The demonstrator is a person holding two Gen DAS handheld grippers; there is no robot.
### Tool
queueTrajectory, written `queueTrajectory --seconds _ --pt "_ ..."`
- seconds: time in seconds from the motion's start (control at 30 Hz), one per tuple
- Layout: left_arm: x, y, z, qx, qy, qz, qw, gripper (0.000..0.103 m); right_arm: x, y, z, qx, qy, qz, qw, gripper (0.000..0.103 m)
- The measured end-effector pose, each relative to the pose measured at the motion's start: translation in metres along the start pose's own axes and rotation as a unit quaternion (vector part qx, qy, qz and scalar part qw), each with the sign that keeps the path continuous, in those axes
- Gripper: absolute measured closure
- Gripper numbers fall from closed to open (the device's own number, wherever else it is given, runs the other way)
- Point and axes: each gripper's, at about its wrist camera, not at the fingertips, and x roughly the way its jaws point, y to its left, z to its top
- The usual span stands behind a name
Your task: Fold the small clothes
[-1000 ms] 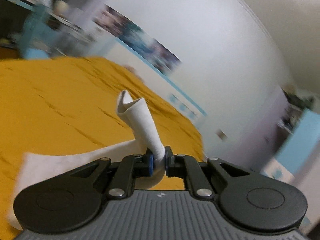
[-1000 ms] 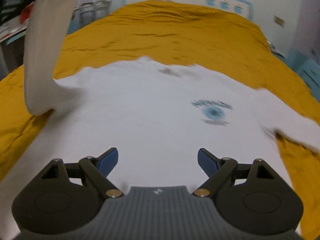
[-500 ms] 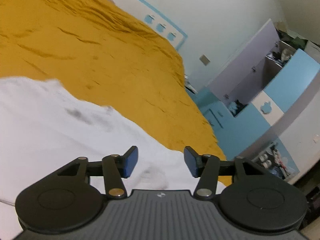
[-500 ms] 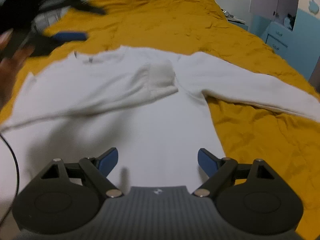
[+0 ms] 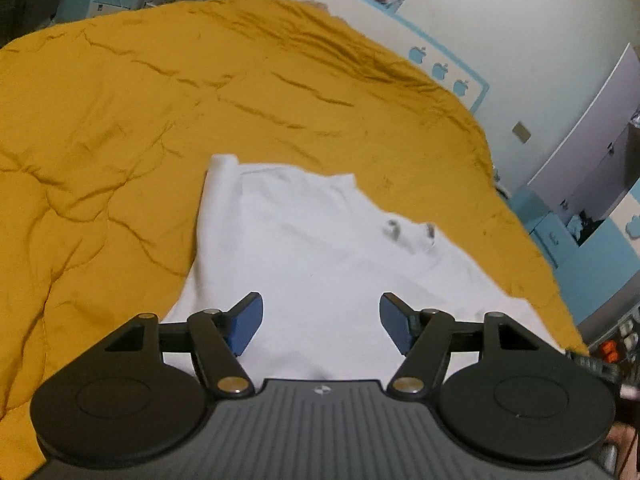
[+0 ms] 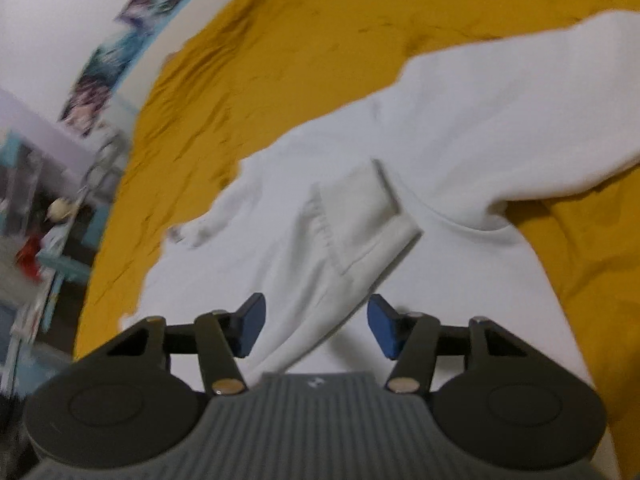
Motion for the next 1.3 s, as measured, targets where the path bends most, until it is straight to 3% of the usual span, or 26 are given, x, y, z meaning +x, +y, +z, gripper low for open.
queueTrajectory --seconds 0.07,0.17,0.23,0.27,0.3,0.37,0.53,0.7,0.87,0.97,1.07,1.23,1.3 --pt "0.009 0.003 -0.002 -0.002 0.012 0.0 0.9999 0.025 0.013 -0.007 0.001 0.029 -0.011 -0.015 0.999 0.049" --pt "0.022 0.004 -0.007 -0.002 0.024 0.002 0.9997 0.025 0.028 -0.014 0.004 0.07 -0.028 -0.001 0.997 0.049" --pt "0.027 0.004 -0.011 -0.001 0.033 0.009 0.9994 0.025 0.031 -0.014 0.004 0.081 -0.04 -0.005 0.996 0.054" --pt "0.027 0.006 -0.013 0.0 0.037 0.01 0.9993 0.025 0.031 -0.014 0.004 0.085 -0.046 -0.01 0.995 0.064" --pt "0.031 0.007 -0.015 0.001 0.042 0.014 0.999 0.025 0.032 -0.015 0.005 0.086 -0.051 -0.015 0.995 0.083" --pt "0.032 0.007 -0.017 0.002 0.048 0.023 0.9986 0.025 0.032 -0.019 0.006 0.091 -0.052 -0.018 0.994 0.101" --pt "0.029 0.006 -0.019 0.015 0.053 0.031 0.998 0.025 -0.005 -0.023 0.002 0.089 -0.081 0.002 0.993 0.102" --pt "0.031 0.008 -0.024 0.021 0.069 0.057 0.9958 0.026 0.001 -0.037 -0.009 0.107 -0.058 -0.03 0.992 0.103" --pt "0.003 0.014 -0.024 0.004 0.069 0.047 0.9965 0.026 -0.024 -0.035 -0.022 0.105 -0.103 0.011 0.989 0.103" --pt "-0.016 0.031 -0.03 -0.052 0.058 0.036 0.9963 0.024 -0.034 -0.02 -0.021 0.071 -0.131 0.026 0.988 0.103" --pt "-0.014 0.054 -0.036 -0.122 0.064 0.025 0.9902 0.024 -0.041 -0.004 -0.017 0.046 -0.149 0.026 0.987 0.103" --pt "-0.006 0.063 -0.034 -0.139 0.043 0.031 0.9889 0.024 -0.07 -0.006 -0.026 0.051 -0.204 -0.026 0.977 0.103" --pt "0.0 0.064 -0.035 -0.14 0.044 0.038 0.9884 0.024 -0.061 -0.018 -0.025 0.049 -0.165 -0.036 0.984 0.102"
